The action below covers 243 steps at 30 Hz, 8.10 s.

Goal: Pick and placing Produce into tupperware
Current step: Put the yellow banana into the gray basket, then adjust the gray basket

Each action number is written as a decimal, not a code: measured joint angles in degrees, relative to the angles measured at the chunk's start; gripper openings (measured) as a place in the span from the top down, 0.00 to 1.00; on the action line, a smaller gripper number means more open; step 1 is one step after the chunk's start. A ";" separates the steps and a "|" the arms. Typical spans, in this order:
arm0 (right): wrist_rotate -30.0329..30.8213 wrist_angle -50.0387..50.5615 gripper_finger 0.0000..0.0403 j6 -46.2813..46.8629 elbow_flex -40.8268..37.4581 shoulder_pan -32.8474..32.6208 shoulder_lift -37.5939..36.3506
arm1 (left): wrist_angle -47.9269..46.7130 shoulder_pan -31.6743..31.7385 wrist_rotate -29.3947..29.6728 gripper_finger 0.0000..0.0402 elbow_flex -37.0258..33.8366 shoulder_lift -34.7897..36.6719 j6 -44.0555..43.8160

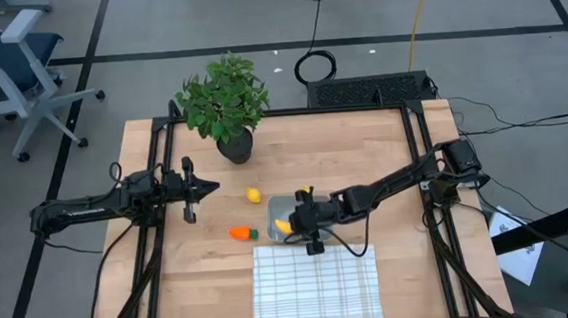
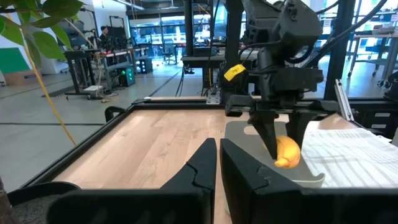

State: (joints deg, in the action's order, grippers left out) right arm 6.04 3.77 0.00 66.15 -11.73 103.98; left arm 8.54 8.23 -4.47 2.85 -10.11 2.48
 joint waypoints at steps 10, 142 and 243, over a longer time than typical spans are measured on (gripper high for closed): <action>0.09 -2.20 0.65 1.70 0.00 1.27 0.77 | -0.02 0.00 0.00 0.94 0.00 0.00 0.00; 16.34 4.17 0.72 -9.08 -0.07 0.91 -6.19 | -2.45 -0.02 0.02 0.94 0.00 0.00 0.11; -6.34 -14.75 1.00 -3.66 -0.02 -2.95 4.48 | -2.84 0.00 0.02 0.94 0.00 0.00 0.20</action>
State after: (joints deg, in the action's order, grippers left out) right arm -0.30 -10.98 -3.66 66.13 -14.68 108.47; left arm 5.69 8.23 -4.45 2.85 -10.11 2.68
